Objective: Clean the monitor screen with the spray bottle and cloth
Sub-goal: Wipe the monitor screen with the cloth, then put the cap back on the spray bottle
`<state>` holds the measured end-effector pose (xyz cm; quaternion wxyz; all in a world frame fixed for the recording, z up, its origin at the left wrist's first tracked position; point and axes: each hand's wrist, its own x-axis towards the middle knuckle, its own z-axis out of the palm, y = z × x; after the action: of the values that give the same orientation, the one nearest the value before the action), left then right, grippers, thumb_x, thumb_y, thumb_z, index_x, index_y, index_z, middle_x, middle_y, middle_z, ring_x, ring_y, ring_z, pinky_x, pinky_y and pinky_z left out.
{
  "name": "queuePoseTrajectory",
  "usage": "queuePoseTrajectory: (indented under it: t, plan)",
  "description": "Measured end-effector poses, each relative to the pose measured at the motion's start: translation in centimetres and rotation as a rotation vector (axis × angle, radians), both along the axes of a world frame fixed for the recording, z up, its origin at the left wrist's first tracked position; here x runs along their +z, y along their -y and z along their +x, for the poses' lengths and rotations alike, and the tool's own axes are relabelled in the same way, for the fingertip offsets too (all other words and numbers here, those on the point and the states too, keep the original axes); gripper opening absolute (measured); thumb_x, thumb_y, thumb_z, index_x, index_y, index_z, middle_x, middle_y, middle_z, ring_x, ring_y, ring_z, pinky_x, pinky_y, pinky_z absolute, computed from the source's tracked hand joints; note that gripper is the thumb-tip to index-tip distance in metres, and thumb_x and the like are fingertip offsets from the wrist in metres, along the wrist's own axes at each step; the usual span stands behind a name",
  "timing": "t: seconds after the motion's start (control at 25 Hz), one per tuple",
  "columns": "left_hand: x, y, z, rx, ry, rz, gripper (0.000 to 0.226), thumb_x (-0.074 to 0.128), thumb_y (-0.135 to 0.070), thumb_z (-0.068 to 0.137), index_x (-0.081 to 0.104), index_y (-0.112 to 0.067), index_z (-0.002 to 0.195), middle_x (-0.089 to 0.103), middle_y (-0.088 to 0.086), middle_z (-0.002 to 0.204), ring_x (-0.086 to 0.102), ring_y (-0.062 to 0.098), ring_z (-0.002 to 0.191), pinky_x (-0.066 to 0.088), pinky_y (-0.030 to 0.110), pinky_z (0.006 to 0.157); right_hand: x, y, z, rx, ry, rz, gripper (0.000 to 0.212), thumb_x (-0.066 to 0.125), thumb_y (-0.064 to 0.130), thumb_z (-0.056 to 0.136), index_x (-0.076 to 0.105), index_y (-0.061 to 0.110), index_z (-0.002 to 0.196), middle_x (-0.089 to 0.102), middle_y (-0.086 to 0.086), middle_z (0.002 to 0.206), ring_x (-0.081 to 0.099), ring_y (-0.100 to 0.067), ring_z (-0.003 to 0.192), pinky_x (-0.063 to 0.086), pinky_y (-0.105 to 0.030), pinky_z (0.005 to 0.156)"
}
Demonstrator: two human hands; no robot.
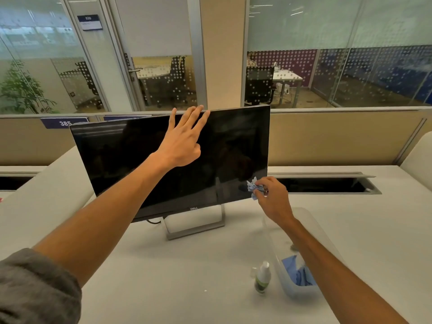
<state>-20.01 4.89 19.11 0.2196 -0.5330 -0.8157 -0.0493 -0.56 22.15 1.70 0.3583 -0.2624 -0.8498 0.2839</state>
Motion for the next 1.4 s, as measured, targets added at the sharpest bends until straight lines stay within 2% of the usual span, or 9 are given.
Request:
queuePoseTrajectory:
  t: [0.12, 0.24, 0.4, 0.64, 0.76, 0.92, 1.16, 1.28, 1.4]
  plan:
    - [-2.2, 0.7, 3.0, -0.065, -0.085, 0.019, 0.078, 0.048, -0.019, 0.08, 0.014, -0.018, 0.151, 0.003, 0.006, 0.161, 0.0, 0.023, 0.149, 0.002, 0.051, 0.12, 1.3, -0.2, 2.6, -0.009, -0.097, -0.15, 0.024, 0.075, 0.014, 0.08, 0.068, 0.009, 0.102, 0.066, -0.003, 0.096, 0.062, -0.013, 0.081, 0.048, -0.01, 0.071]
    - [-4.6, 1.3, 6.5, -0.112, 0.021, 0.086, 0.066, 0.048, -0.017, 0.082, 0.032, -0.014, 0.145, 0.023, 0.01, 0.157, 0.022, 0.027, 0.145, 0.023, 0.045, 0.117, 2.1, -0.6, 5.8, -0.023, -0.117, -0.239, 0.023, 0.074, 0.011, 0.08, 0.068, 0.01, 0.103, 0.066, -0.001, 0.094, 0.064, -0.012, 0.082, 0.048, -0.005, 0.065]
    - [-8.5, 2.7, 10.2, -0.08, 0.256, 0.195, 0.053, 0.05, -0.016, 0.083, 0.046, -0.016, 0.136, 0.044, 0.004, 0.144, 0.048, 0.021, 0.125, 0.044, 0.033, 0.096, -0.1, -1.3, 9.2, -0.077, 0.083, -0.23, 0.022, 0.073, 0.023, 0.082, 0.07, 0.016, 0.102, 0.069, -0.001, 0.091, 0.065, -0.018, 0.082, 0.049, -0.026, 0.078]
    - [-14.5, 4.7, 14.7, -0.034, 0.561, 0.146, 0.047, 0.051, -0.019, 0.088, 0.046, -0.019, 0.135, 0.048, 0.0, 0.14, 0.048, 0.018, 0.123, 0.041, 0.033, 0.101, -4.0, -1.0, 10.8, -0.196, 0.408, -0.282, 0.035, 0.075, 0.037, 0.078, 0.068, 0.017, 0.106, 0.069, -0.005, 0.101, 0.061, -0.019, 0.084, 0.048, -0.03, 0.079]
    - [-17.2, 5.8, 16.2, 0.008, 0.659, 0.094, 0.047, 0.051, -0.023, 0.091, 0.044, -0.022, 0.137, 0.047, 0.0, 0.143, 0.047, 0.017, 0.127, 0.039, 0.032, 0.106, -5.1, -0.8, 10.7, -0.195, 0.422, -0.369, 0.035, 0.067, 0.044, 0.083, 0.066, 0.019, 0.107, 0.069, -0.006, 0.106, 0.063, -0.024, 0.09, 0.052, -0.039, 0.089]
    - [-20.0, 6.9, 17.6, 0.013, 0.712, 0.036, 0.044, 0.05, -0.025, 0.091, 0.046, -0.026, 0.135, 0.048, -0.005, 0.141, 0.049, 0.013, 0.125, 0.043, 0.032, 0.105, -5.5, -1.0, 10.8, -0.208, 0.475, -0.295, 0.042, 0.057, 0.052, 0.087, 0.062, 0.021, 0.115, 0.063, -0.005, 0.12, 0.059, -0.026, 0.106, 0.047, -0.042, 0.098]
    - [-22.8, 7.4, 19.8, 0.004, 0.79, 0.017, 0.042, 0.049, -0.024, 0.091, 0.047, -0.027, 0.133, 0.052, -0.009, 0.135, 0.05, 0.008, 0.119, 0.04, 0.021, 0.097, -4.3, 1.3, 12.0, -0.129, 0.253, -0.237, 0.026, 0.061, 0.039, 0.089, 0.066, 0.02, 0.107, 0.068, -0.002, 0.11, 0.063, -0.017, 0.091, 0.054, -0.035, 0.087]
    - [-24.0, 7.2, 20.5, -0.002, 0.819, -0.005, 0.042, 0.049, -0.024, 0.091, 0.048, -0.027, 0.132, 0.053, -0.01, 0.134, 0.05, 0.008, 0.118, 0.04, 0.021, 0.097, -4.1, 3.5, 13.1, -0.058, 0.222, -0.213, 0.032, 0.061, 0.041, 0.088, 0.067, 0.018, 0.11, 0.069, 0.0, 0.108, 0.064, -0.015, 0.091, 0.054, -0.035, 0.087]
    - [-25.0, 6.7, 20.9, 0.001, 0.834, -0.023, 0.04, 0.049, -0.024, 0.091, 0.049, -0.026, 0.131, 0.054, -0.009, 0.133, 0.051, 0.009, 0.117, 0.04, 0.021, 0.096, -3.5, 6.9, 14.2, 0.026, 0.203, -0.027, 0.025, 0.06, 0.037, 0.089, 0.07, 0.019, 0.102, 0.072, 0.005, 0.096, 0.062, -0.007, 0.08, 0.049, -0.017, 0.076]
